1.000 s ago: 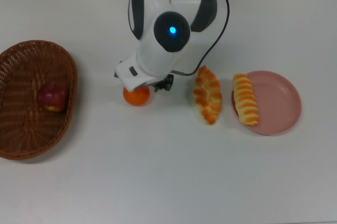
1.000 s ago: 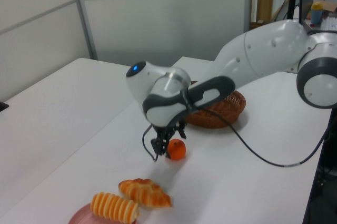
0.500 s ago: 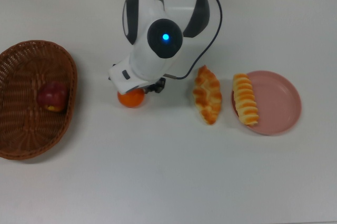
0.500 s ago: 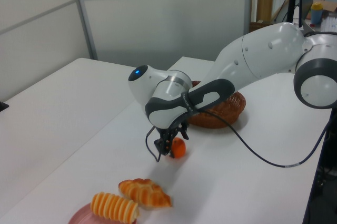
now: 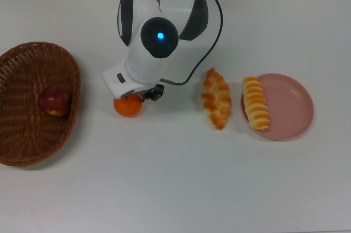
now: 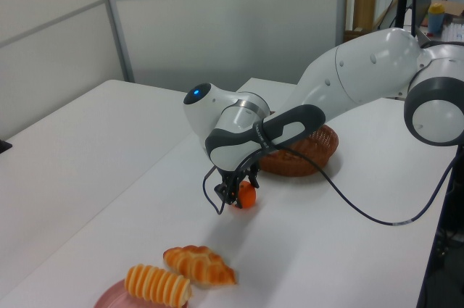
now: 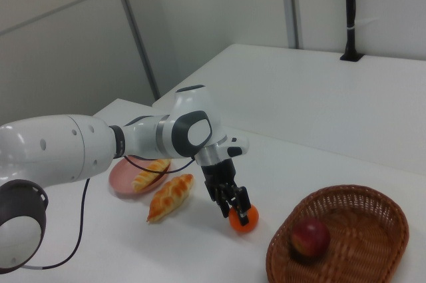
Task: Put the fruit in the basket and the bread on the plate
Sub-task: 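Lift the orange into the wicker basket and release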
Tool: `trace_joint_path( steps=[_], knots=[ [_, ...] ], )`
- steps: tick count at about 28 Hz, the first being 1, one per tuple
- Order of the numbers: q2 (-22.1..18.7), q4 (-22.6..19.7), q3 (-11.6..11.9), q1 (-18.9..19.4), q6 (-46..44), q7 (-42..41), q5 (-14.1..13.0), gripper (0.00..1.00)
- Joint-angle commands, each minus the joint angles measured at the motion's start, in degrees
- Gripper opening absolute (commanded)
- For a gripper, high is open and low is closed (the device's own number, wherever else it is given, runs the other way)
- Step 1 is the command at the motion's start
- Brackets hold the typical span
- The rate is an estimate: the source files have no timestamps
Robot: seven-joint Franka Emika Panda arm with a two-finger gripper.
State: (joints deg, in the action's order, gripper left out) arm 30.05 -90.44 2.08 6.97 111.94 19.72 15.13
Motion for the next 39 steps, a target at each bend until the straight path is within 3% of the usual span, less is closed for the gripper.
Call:
trace_joint_path(
  steps=[1,5,11,14,17,25,32,36,39],
  knots=[
    [-2.36,-1.32,-0.23,0.07,1.53,-0.3,-0.63,0.13],
    [-5.6,-1.14,-0.23,0.07,1.44,-0.39,-3.08,0.13],
    [-8.51,1.4,0.47,-0.46,1.18,-0.3,-3.97,0.13],
    [-8.86,2.72,0.47,-4.66,1.79,-0.47,-3.88,0.13],
    [-8.52,3.34,0.38,-8.36,2.14,-0.65,-3.18,0.13],
    [-6.5,3.25,0.38,-18.12,16.19,-1.71,-3.53,0.14],
    [-1.93,3.17,0.38,-19.1,19.98,-1.71,-1.6,0.17],
    [0.09,2.81,0.3,-19.36,19.98,-1.97,0.86,0.28],
    [1.06,2.81,0.21,-19.36,20.07,-2.58,0.6,0.45]
  ],
)
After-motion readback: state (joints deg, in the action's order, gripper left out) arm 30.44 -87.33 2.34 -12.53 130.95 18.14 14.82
